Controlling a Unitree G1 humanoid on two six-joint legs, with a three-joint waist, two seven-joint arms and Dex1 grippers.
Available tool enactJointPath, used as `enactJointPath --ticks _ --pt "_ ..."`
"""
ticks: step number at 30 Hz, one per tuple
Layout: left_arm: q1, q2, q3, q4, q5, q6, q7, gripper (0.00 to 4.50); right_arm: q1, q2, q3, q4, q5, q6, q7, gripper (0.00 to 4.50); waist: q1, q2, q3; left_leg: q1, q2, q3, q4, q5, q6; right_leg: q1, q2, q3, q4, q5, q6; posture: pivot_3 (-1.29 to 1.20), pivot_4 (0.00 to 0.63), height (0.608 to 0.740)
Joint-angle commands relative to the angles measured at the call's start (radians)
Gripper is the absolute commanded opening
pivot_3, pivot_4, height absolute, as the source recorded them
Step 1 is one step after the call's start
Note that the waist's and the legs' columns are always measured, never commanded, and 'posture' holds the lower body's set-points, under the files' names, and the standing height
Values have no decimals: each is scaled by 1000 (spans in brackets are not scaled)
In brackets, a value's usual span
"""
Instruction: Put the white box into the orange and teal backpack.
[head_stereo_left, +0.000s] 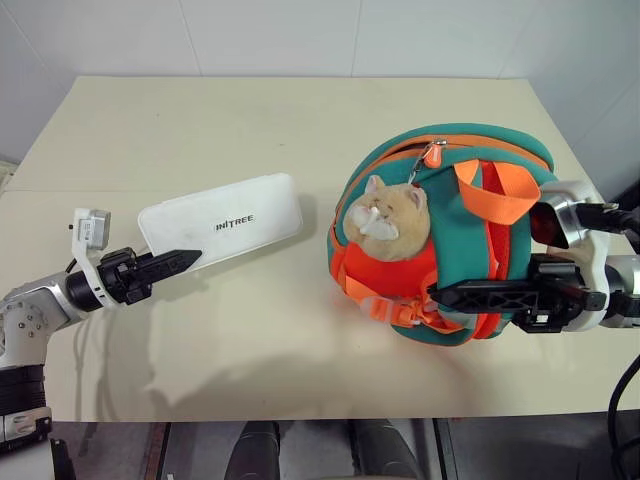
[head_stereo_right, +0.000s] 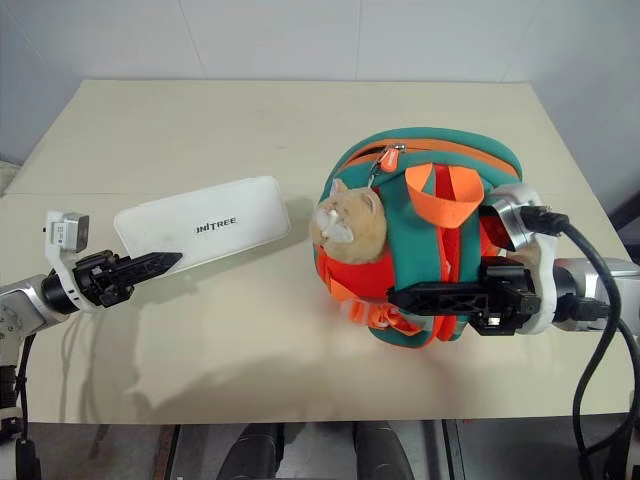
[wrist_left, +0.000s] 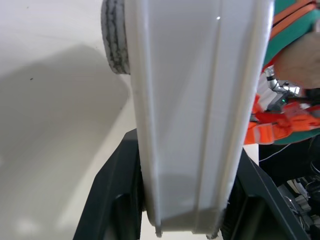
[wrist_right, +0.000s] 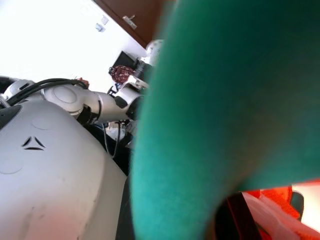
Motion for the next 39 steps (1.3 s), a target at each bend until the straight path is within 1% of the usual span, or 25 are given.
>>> enactJointPath --ticks 1,6,10,13,16,22,26,29,33,36,39 --pt "4 5 74 -82 -78 8 -9 1433 13 -22 11 -24 -37 -32 55 6 0 0 0 0 0 0 0 0 0 0 0 0 0 0 0 0 150 740" --pt "5 -10 134 -182 -165 34 37 1433 17 -14 72 -33 -131 -78 122 6 0 0 0 0 0 0 0 0 0 0 0 0 0 0 0 0 150 740" --pt "-17 -34 179 -258 -266 60 102 1433 2 -18 131 -20 -246 -139 191 6 0 0 0 0 0 0 0 0 0 0 0 0 0 0 0 0 150 740" --pt "-40 -29 175 -276 -311 75 131 1433 -24 -20 160 15 -309 -172 230 6 -1 0 0 0 0 0 1 0 0 0 0 0 0 0 0 0 150 740" --pt "-85 -38 147 -283 -353 84 142 1433 -29 -18 185 18 -355 -195 260 6 0 0 0 0 0 0 2 0 0 1 0 0 0 0 1 0 150 740" --pt "-136 -46 95 -295 -398 97 139 1433 -22 -2 194 5 -384 -211 265 6 -2 0 0 0 0 0 2 0 0 1 1 0 0 0 1 0 150 740" --pt "-150 -40 38 -288 -374 91 102 1433 -17 4 191 2 -394 -218 258 6 -2 0 0 0 0 0 1 0 0 1 1 0 0 0 1 0 150 740" --pt "-163 -49 -8 -259 -329 53 70 1433 -20 12 192 2 -399 -224 253 6 -1 0 0 0 0 0 2 0 0 1 1 0 0 0 1 0 150 740" --pt "-231 -83 -94 -215 -223 -44 44 1433 -21 37 195 -9 -399 -225 236 6 3 0 0 0 0 0 3 0 0 1 1 0 0 0 1 0 150 740" --pt "-289 -124 -108 -160 -165 -120 46 1433 -14 50 188 -23 -391 -221 222 6 3 0 0 0 0 0 3 0 0 2 1 0 0 1 1 0 150 740" --pt "-317 -130 -116 -131 -151 -126 28 1433 4 51 175 -34 -384 -219 213 6 0 0 0 0 0 0 3 0 0 2 1 0 0 1 1 0 150 740"
